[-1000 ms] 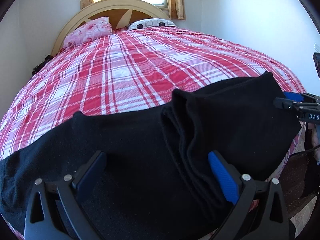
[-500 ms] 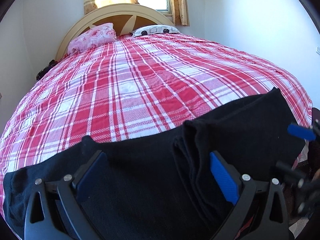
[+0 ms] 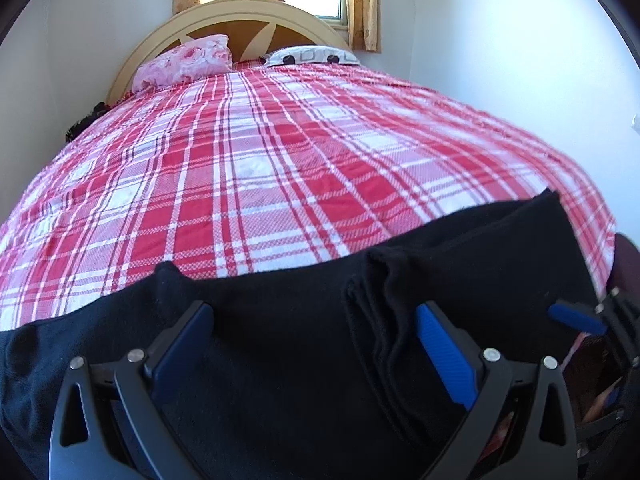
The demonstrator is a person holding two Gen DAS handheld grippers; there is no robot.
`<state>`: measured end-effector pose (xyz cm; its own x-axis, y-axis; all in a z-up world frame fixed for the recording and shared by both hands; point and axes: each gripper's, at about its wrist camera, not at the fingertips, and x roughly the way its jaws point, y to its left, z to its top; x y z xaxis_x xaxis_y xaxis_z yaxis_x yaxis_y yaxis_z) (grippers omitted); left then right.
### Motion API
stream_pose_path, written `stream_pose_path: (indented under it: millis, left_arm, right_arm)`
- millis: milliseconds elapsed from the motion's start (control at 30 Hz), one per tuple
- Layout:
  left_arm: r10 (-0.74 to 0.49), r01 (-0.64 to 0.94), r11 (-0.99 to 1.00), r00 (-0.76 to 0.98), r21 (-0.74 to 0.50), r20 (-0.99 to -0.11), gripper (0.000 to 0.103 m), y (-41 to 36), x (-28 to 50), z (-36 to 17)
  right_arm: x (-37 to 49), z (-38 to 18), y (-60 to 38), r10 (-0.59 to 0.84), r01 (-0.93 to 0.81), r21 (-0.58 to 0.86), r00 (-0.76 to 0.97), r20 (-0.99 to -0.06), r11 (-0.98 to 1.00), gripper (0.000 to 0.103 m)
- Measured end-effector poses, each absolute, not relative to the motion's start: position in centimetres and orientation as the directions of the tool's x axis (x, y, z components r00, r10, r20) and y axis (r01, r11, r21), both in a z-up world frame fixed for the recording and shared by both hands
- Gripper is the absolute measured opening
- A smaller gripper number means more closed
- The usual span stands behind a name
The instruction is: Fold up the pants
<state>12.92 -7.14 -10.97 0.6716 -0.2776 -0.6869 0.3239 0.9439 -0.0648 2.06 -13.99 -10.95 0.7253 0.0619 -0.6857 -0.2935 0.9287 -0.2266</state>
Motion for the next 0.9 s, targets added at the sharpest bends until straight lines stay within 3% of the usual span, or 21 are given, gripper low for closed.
stream_pose_path:
  millis: [100,133,167,200,367,467,500,667,800,900]
  left_arm:
    - [-0.321,0.349,0.932,0.664,-0.101,-0.675,0.095,-7.3,12.9,-10.7]
    - [-0.337,0.369,0.923,0.645,-0.107,-0.686,0.086,-7.5,13.0,-11.0]
    - [-0.345,0.387,0.916,0.622,-0.107,-0.703,0.071,-7.8,13.2,-11.4]
    - [-0.344,0.400,0.911,0.600,-0.101,-0.722,0.068,-8.1,13.4,-11.9]
    - [-0.350,0.372,0.920,0.636,-0.124,-0.688,0.071,-4.9,12.2,-10.1]
    - [-0.240,0.273,0.960,0.708,-0.056,-0.664,0.087,0.7,11.3,-8.8]
    - [-0.206,0.236,0.971,0.721,-0.046,-0.662,0.089,2.8,11.3,-8.7]
    - [-0.001,-0.026,0.999,0.728,-0.029,-0.685,0.089,15.9,11.4,-9.2]
    - [-0.007,-0.128,0.982,0.701,-0.135,-0.713,0.085,22.0,10.4,-11.2]
    - [-0.114,-0.119,0.956,0.688,-0.266,-0.717,0.076,22.9,9.8,-13.1]
  right_arm:
    - [1.9,-10.8,-14.1,0.077,-0.299,-0.213,0.725,-0.684,0.930,0.071]
    - [1.9,-10.8,-14.0,0.075,-0.302,-0.218,0.726,-0.684,0.928,0.071]
    - [1.8,-10.8,-13.9,0.075,-0.302,-0.220,0.728,-0.682,0.928,0.071]
    - [1.7,-10.8,-14.0,0.077,-0.302,-0.219,0.729,-0.680,0.928,0.071]
    - [1.3,-10.8,-14.0,0.094,-0.317,-0.225,0.744,-0.662,0.922,0.071]
    - [1.0,-10.2,-14.5,0.125,-0.319,-0.189,0.750,-0.649,0.929,0.071]
    - [0.8,-10.1,-14.5,0.132,-0.321,-0.183,0.752,-0.645,0.929,0.071]
    - [0.0,-9.6,-13.6,0.152,-0.338,-0.195,0.770,-0.619,0.921,0.071]
    - [-0.9,-9.8,-12.1,0.179,-0.385,-0.225,0.773,-0.608,0.895,0.071]
    - [-1.9,-10.1,-10.6,0.203,-0.432,-0.261,0.771,-0.604,0.863,0.071]
